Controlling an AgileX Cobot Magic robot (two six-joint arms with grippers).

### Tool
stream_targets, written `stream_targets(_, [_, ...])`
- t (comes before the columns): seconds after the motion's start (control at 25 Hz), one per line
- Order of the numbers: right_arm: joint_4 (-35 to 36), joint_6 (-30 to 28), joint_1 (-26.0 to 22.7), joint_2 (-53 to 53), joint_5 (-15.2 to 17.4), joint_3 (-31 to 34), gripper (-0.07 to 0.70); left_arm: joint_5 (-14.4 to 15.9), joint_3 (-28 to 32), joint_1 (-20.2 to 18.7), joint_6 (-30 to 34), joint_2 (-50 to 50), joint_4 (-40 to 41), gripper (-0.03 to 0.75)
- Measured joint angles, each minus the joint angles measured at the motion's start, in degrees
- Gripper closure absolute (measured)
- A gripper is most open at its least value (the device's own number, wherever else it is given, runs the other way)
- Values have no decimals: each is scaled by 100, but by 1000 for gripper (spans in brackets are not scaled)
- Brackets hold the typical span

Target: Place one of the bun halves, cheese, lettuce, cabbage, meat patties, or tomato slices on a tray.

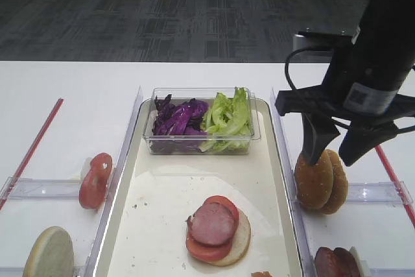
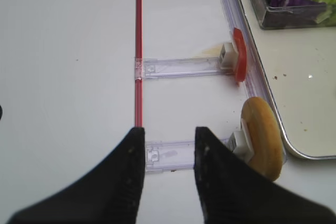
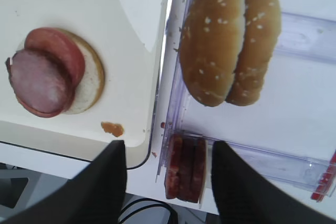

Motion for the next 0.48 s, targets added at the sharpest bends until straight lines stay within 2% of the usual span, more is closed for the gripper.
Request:
stream_targets(0.2, [-446,169,-69,-192,23,0,248,0,0,0,0,0,0,491])
stream_targets(0.48, [-481,-129,-881,-678,44,0,290,0,0,0,0,0,0,491])
